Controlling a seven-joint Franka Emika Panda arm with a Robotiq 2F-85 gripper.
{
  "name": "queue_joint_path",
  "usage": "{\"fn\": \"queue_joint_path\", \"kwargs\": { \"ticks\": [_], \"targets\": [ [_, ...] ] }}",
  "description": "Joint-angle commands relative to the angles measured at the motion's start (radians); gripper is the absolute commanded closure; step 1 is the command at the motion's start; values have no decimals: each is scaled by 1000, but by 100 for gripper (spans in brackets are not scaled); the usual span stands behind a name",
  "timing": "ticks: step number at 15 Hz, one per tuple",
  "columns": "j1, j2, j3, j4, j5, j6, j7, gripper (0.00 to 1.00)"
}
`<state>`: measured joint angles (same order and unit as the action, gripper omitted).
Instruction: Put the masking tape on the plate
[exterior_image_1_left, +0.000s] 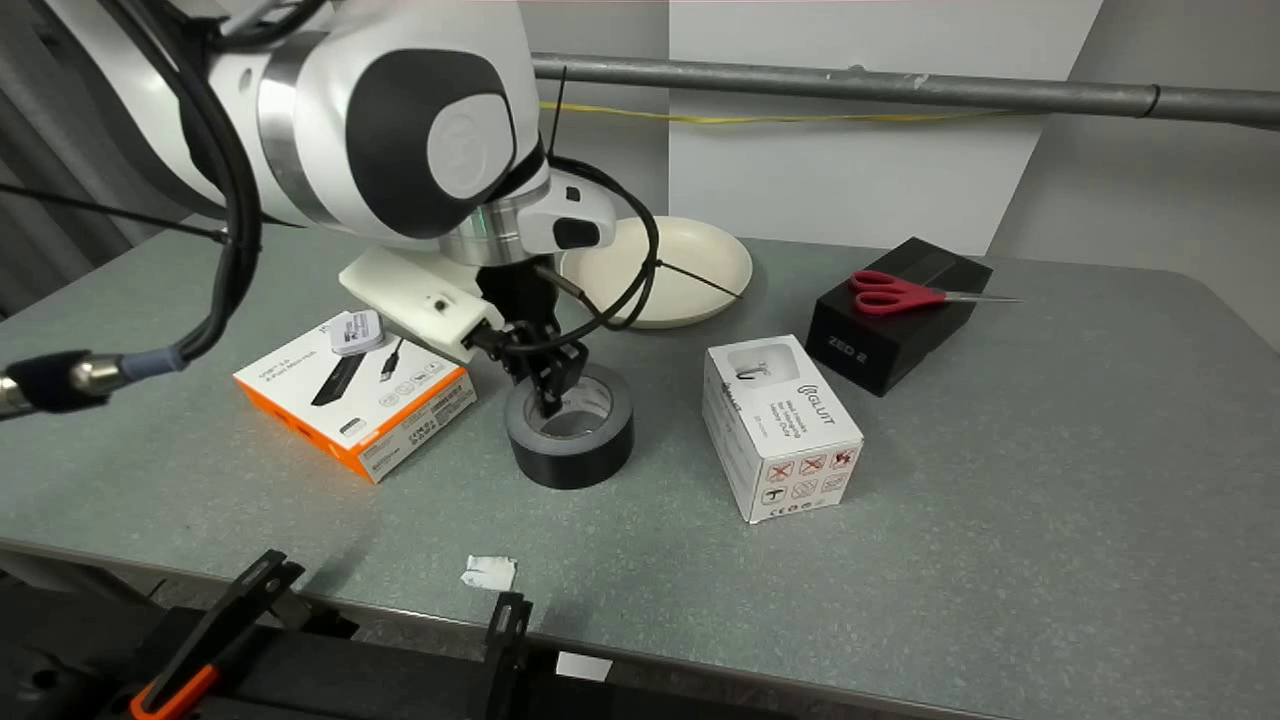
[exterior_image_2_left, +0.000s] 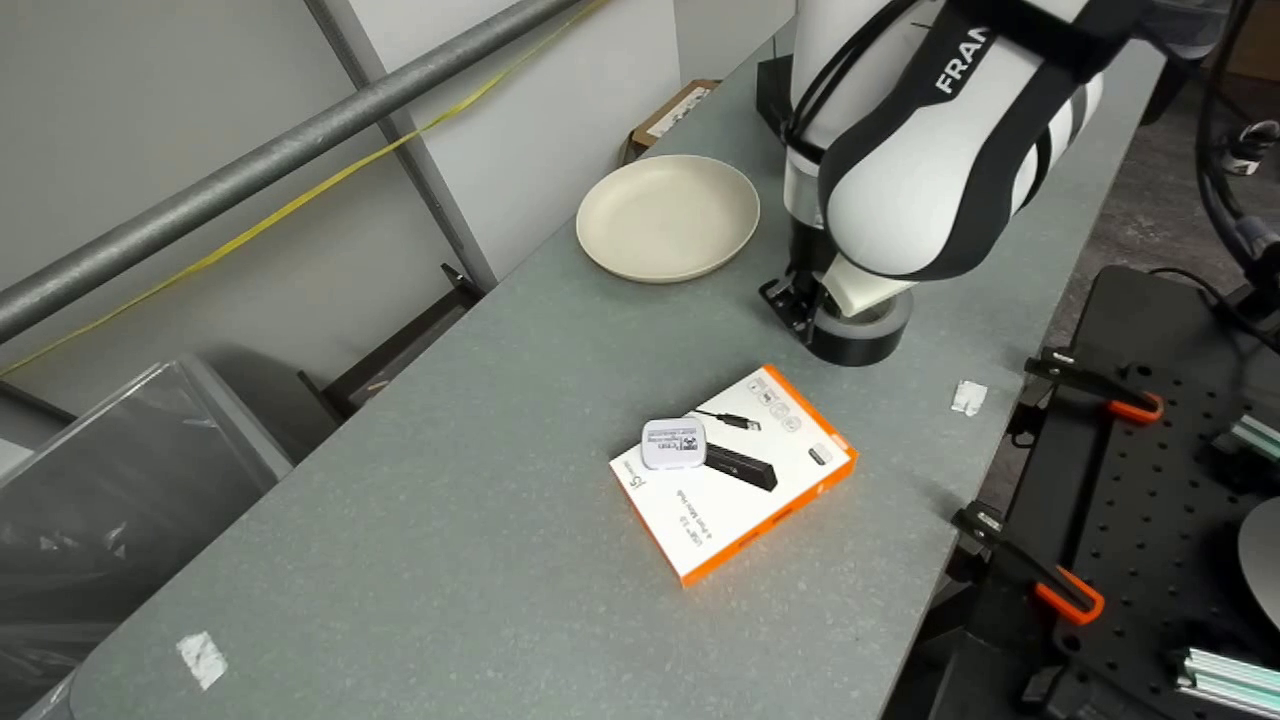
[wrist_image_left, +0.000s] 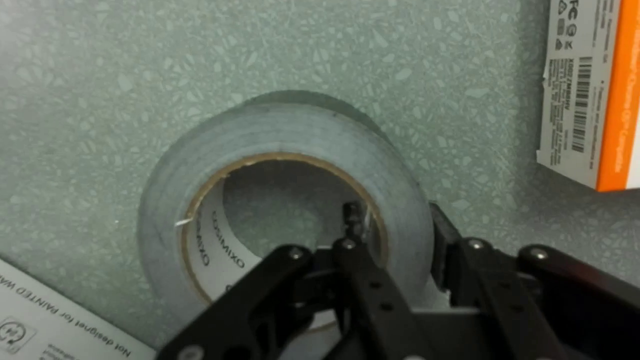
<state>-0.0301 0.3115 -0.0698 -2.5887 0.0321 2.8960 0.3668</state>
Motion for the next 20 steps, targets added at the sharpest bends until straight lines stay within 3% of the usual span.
{"fn": "queue_joint_path", "kwargs": {
  "ticks": [1,5,9,13,14,19,20],
  "targets": [
    [2,21,13,43,69,-15,-34,97],
    [-22,-46,44,40,109,-85,-93,94],
    [-26,-164,31,29,125,-84,-111,94],
    [-31,-206,30,90,142,-167,-126,94],
    [-10,-171,12,69,94,-100,-76,74],
    [-13,-191,15,83,102,-147,-87,74],
    [-18,-183,22,109,137,-132,-97,94]
  ]
}}
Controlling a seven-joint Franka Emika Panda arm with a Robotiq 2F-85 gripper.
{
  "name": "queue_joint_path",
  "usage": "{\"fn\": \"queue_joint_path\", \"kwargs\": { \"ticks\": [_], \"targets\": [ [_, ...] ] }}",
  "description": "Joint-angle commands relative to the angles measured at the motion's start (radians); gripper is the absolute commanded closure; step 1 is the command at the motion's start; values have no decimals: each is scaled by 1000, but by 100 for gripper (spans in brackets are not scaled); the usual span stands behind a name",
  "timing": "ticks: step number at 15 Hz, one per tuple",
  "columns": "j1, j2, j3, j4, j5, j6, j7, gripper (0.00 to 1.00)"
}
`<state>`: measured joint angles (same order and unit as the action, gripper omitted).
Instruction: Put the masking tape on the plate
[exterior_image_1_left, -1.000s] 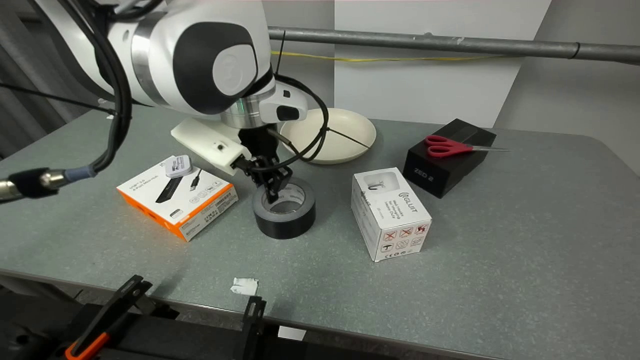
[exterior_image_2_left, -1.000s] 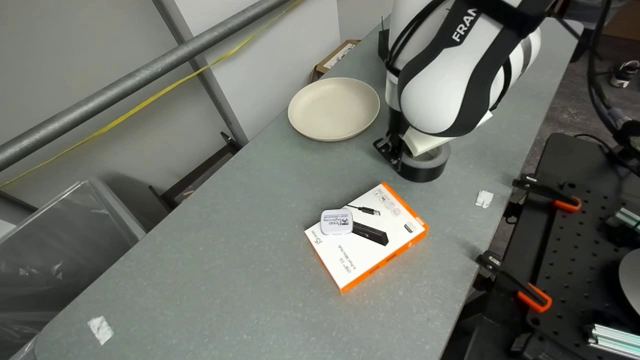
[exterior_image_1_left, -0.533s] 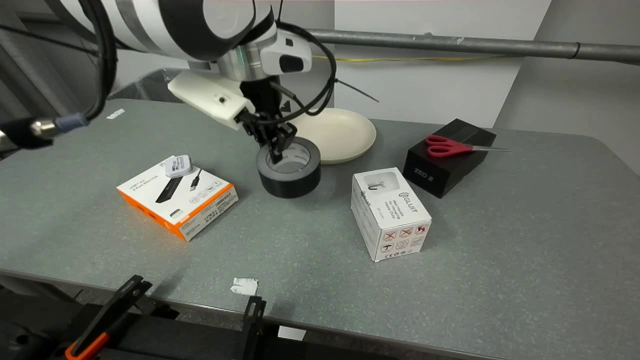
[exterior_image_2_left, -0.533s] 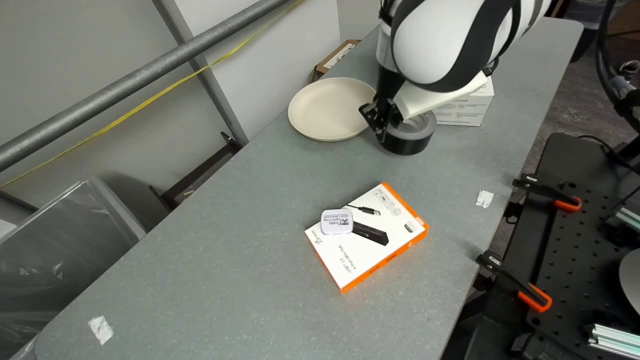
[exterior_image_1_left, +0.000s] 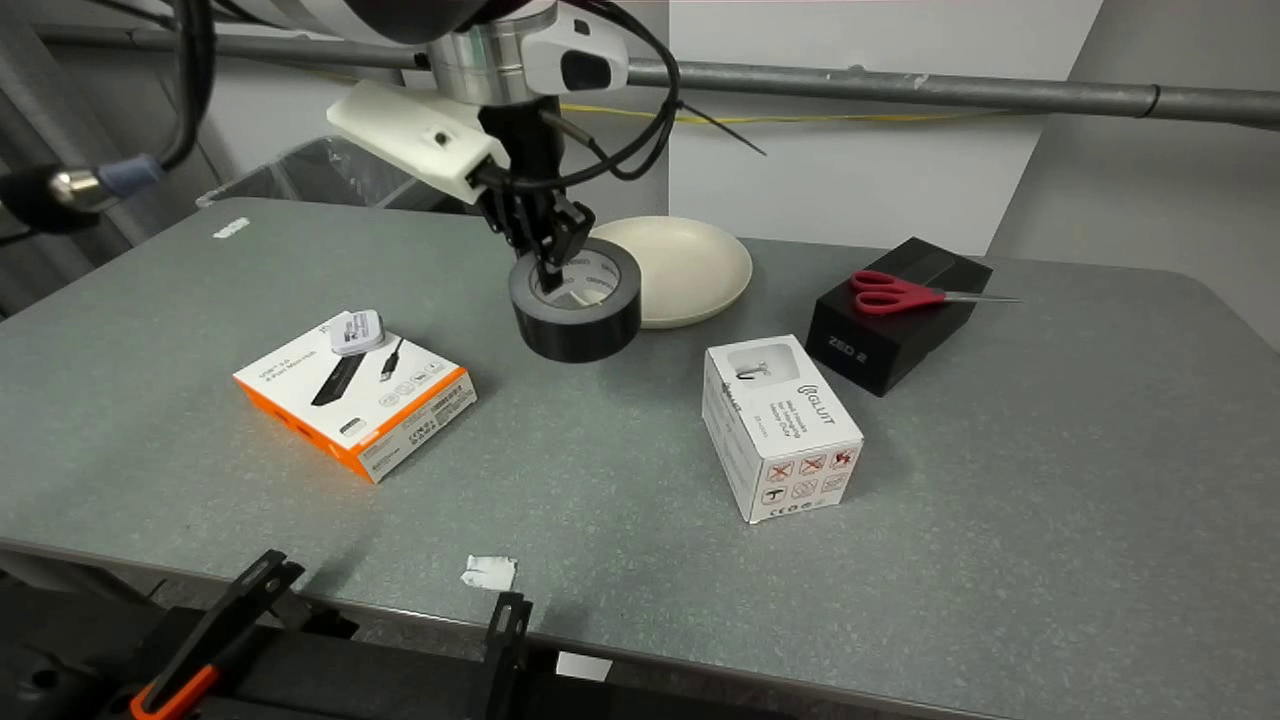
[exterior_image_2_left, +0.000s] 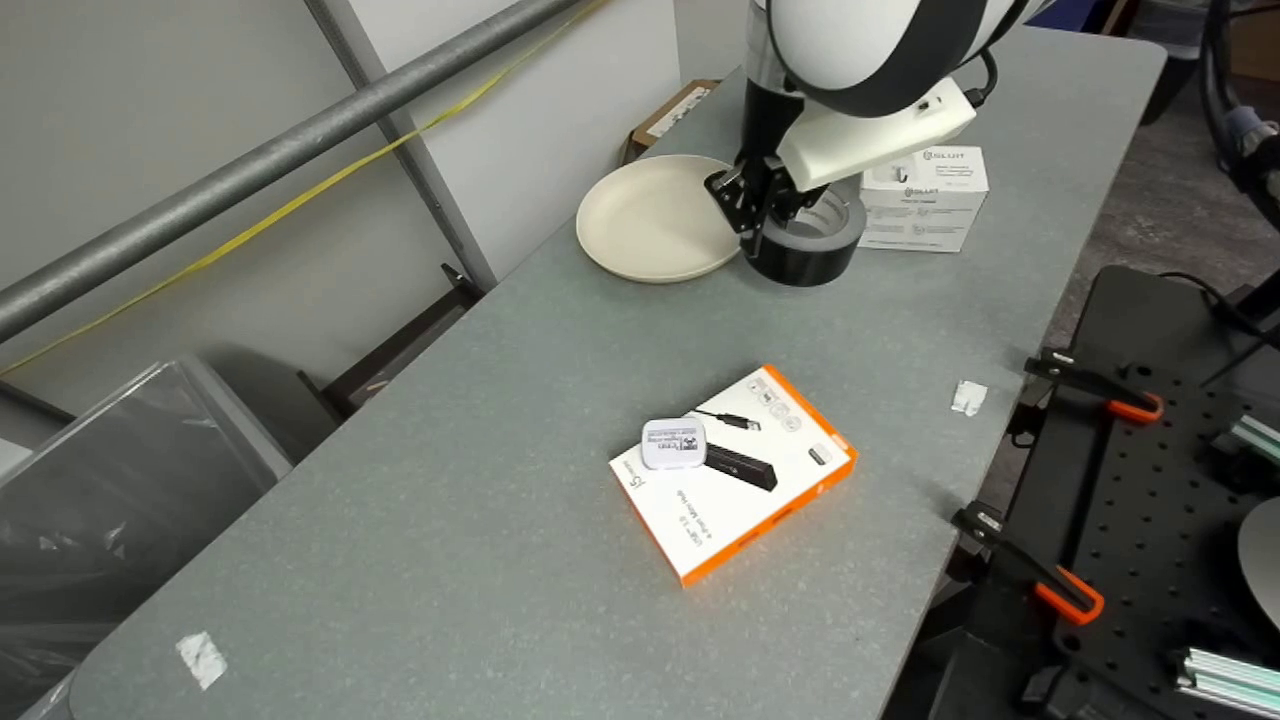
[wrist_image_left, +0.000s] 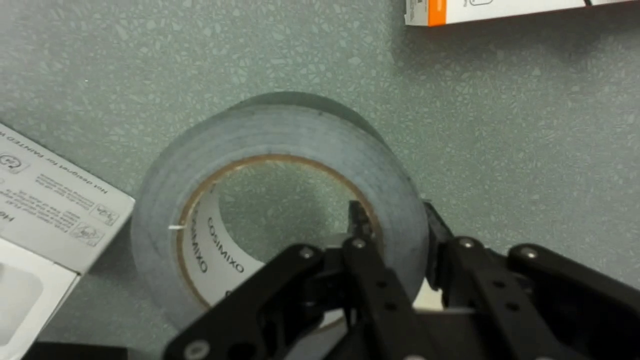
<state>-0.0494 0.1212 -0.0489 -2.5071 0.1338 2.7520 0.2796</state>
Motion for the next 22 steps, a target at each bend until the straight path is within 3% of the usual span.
{"fn": "queue_joint_path", "kwargs": {
  "ticks": [1,5,13,22],
  "targets": [
    [1,18,0,51,40,25,6,94],
    [3,92,-7,201,46,44,38,94],
    [29,392,-39,543,46,29,165,94],
    [58,596,-76,736,49,23,229,94]
  ]
}}
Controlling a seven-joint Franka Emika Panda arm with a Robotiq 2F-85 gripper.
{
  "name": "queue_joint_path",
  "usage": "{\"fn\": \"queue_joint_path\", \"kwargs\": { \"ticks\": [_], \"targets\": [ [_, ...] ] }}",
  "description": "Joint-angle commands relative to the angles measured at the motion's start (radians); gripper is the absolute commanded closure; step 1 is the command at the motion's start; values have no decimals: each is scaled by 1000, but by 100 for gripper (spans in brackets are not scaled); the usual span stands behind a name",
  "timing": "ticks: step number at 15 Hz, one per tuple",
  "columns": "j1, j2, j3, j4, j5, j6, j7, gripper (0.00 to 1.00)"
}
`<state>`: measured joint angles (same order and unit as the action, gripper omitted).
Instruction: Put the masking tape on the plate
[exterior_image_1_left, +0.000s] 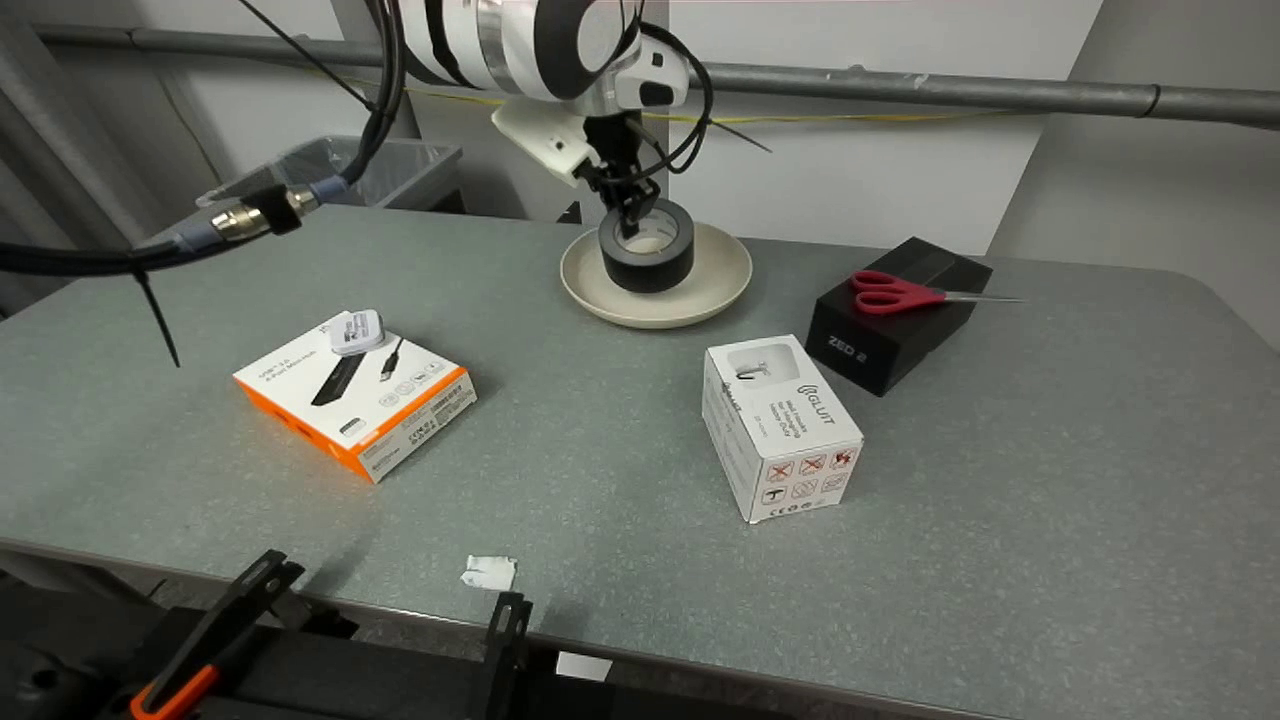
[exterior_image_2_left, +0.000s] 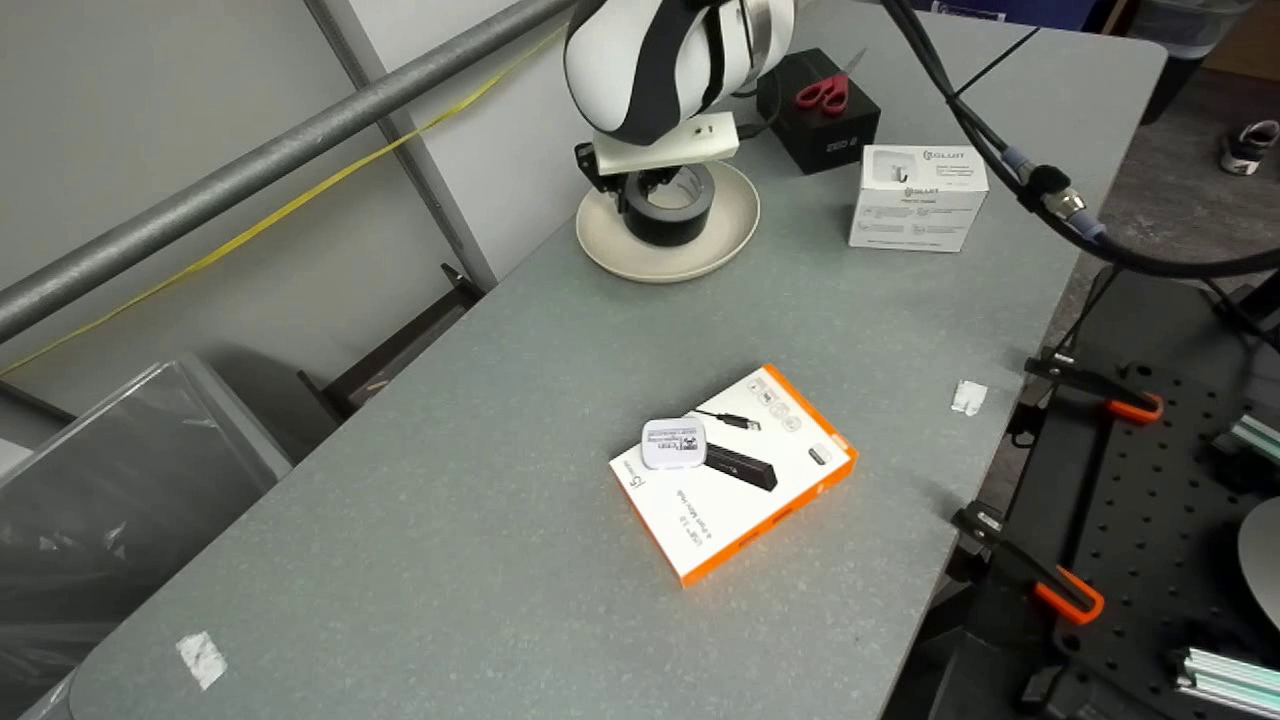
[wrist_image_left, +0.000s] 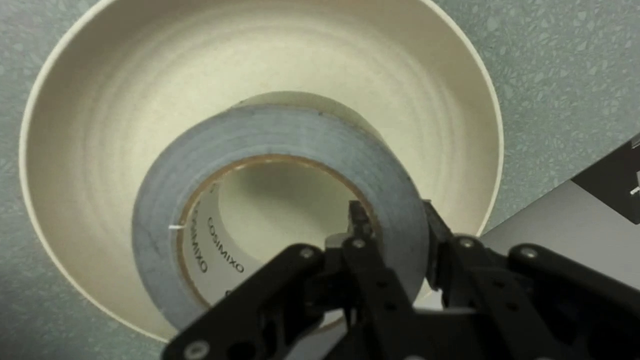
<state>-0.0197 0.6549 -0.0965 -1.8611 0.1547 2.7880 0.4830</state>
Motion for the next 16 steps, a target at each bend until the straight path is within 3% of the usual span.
{"fn": "queue_joint_path", "kwargs": {
  "ticks": [1,4,6,9,13,16],
  "targets": [
    [29,78,-29,106,30,-18,29,94],
    [22,108,-21,141,39,-31,31,94],
    [22,121,-23,158,41,-40,32,47],
    [23,134,-24,177,40,-52,36,36],
    [20,140,-21,193,42,-60,36,5],
    [18,140,-21,204,44,-79,43,0]
  ]
}}
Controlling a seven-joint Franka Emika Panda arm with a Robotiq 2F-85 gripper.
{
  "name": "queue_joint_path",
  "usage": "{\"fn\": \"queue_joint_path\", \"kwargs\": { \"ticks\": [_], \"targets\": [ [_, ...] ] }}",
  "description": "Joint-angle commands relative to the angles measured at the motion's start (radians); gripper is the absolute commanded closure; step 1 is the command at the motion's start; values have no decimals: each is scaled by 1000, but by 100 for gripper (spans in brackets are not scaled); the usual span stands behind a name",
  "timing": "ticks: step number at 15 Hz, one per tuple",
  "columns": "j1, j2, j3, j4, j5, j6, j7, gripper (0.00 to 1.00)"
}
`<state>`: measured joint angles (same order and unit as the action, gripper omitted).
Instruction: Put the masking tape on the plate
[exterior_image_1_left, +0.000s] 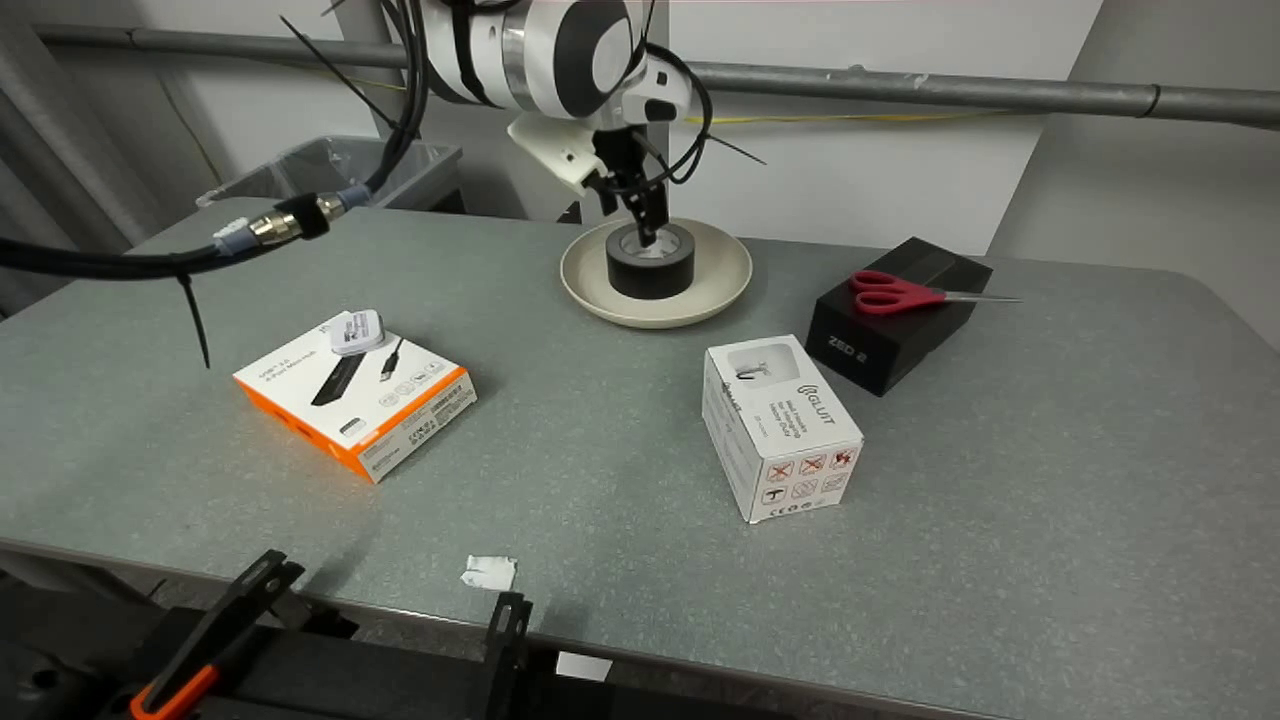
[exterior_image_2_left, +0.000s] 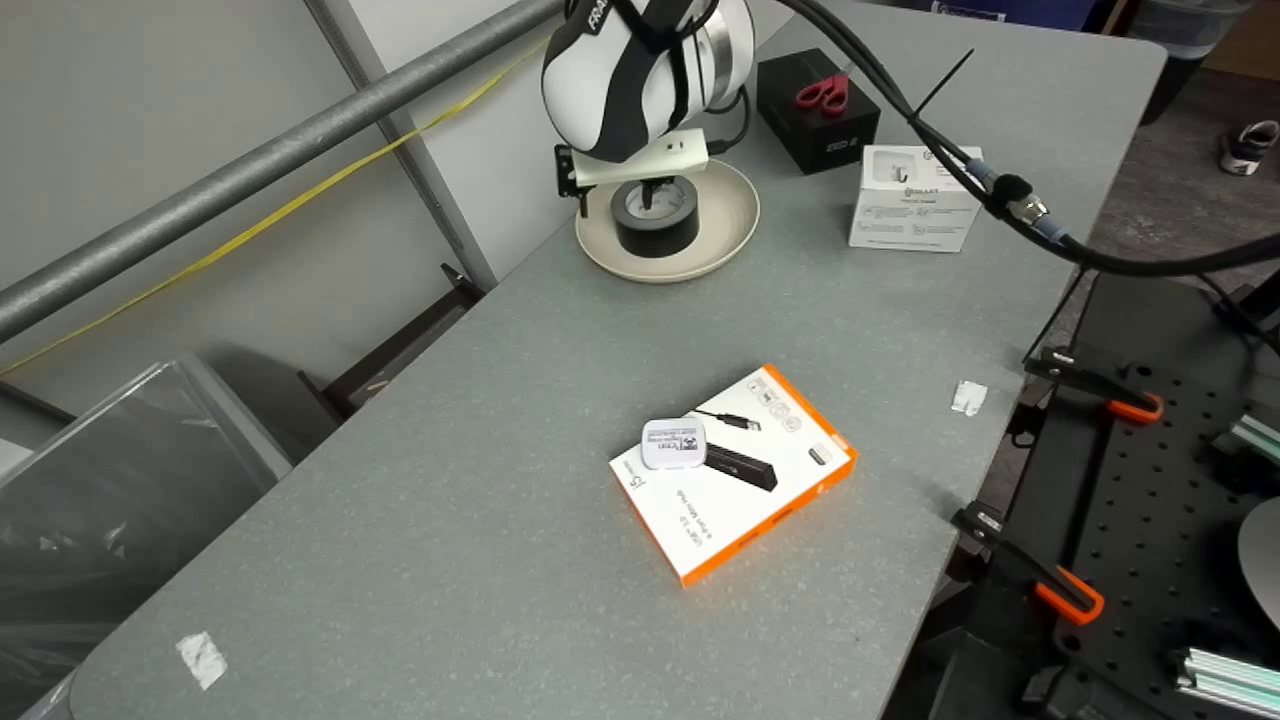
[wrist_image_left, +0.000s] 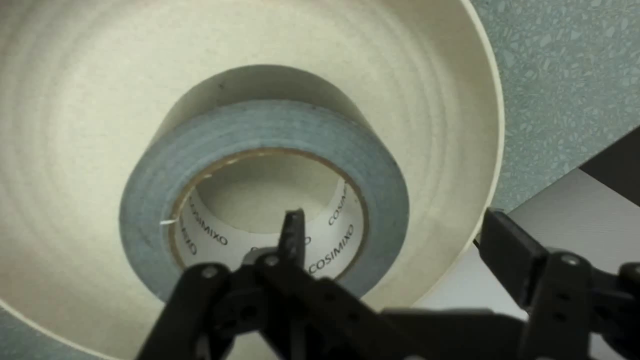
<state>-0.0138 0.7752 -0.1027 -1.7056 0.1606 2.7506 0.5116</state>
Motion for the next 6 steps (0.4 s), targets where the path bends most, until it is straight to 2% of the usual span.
{"fn": "queue_joint_path", "kwargs": {
  "ticks": [1,2,6],
  "targets": [
    [7,17,-9,52,41,-63,11,0],
    [12,3,-14,9,26,-16,-13,0],
    [12,2,-14,7,26,-21,-15,0]
  ]
}}
